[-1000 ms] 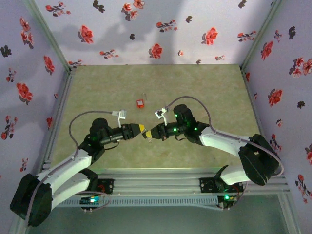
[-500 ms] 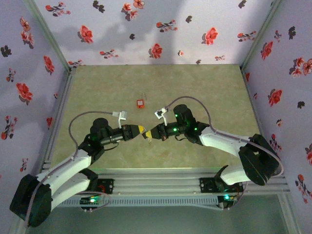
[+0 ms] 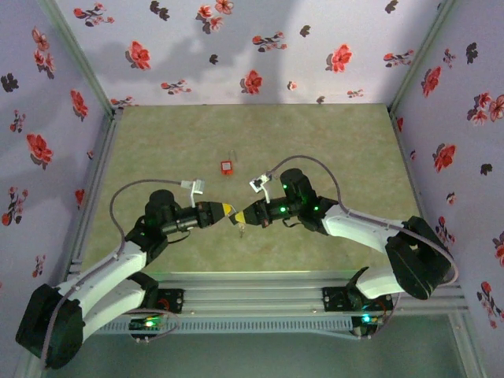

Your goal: Lock with the key

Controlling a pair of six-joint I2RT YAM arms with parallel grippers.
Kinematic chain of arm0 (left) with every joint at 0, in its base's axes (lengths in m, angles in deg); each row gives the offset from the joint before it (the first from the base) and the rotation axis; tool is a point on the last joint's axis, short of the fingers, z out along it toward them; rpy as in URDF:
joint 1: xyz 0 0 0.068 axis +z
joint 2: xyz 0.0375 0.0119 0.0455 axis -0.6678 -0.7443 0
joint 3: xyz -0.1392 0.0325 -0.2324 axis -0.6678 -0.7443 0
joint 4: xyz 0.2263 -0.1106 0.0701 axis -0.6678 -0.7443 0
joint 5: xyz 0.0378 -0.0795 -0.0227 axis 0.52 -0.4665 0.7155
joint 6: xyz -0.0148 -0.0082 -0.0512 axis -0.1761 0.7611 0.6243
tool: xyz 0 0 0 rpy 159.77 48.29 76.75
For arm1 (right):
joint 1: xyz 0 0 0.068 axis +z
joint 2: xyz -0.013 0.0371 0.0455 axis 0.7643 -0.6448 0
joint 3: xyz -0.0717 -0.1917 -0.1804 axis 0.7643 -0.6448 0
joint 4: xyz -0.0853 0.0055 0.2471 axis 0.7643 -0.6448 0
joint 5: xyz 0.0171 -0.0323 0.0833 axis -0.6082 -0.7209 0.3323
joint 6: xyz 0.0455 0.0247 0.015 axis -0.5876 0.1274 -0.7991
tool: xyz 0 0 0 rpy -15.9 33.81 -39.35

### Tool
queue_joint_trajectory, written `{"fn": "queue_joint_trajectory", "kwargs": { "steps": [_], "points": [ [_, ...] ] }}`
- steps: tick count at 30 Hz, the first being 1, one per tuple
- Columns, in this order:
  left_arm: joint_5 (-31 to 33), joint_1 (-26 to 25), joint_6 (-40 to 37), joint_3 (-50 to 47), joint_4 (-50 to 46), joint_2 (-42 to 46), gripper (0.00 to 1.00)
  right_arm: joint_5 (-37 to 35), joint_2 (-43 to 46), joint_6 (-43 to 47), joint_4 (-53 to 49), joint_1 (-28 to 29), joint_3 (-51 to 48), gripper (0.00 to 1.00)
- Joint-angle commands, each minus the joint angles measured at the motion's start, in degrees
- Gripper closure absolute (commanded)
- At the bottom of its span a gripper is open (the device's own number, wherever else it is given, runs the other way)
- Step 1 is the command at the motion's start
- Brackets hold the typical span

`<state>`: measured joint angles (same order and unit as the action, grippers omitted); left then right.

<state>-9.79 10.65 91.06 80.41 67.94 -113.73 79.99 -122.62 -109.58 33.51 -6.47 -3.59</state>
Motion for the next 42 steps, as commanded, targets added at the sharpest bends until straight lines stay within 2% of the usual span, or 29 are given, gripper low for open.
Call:
{"fn": "queue_joint_trajectory", "kwargs": {
  "steps": [1, 11, 19, 29, 42],
  "points": [
    [0.07, 1.01, -1.87, 2.01, -0.89, 0.92, 0.78, 2.89, 0.02, -1.26, 1.52, -0.22, -0.3, 1.0],
    [-0.27, 1.35, -0.69, 1.77, 0.76, 0.92, 0.76, 3.52, -1.26, -1.43, 1.85, 0.39, 0.02, 1.0],
    [-2.02, 1.37, 2.28, -0.31, 6.21, 0.77, 0.8, 2.9, -1.39, -1.5, 2.1, 0.48, 0.08, 1.0],
    [-2.95, 1.36, 1.85, -2.14, 6.68, 1.15, 0.7, 2.42, -0.65, -1.73, 2.34, 0.4, -0.23, 1.0],
    [-3.95, 1.35, 1.03, -2.22, 5.79, 1.16, 0.75, 2.2, -0.73, -1.96, 2.56, 0.38, -0.28, 1.0]
  ]
}}
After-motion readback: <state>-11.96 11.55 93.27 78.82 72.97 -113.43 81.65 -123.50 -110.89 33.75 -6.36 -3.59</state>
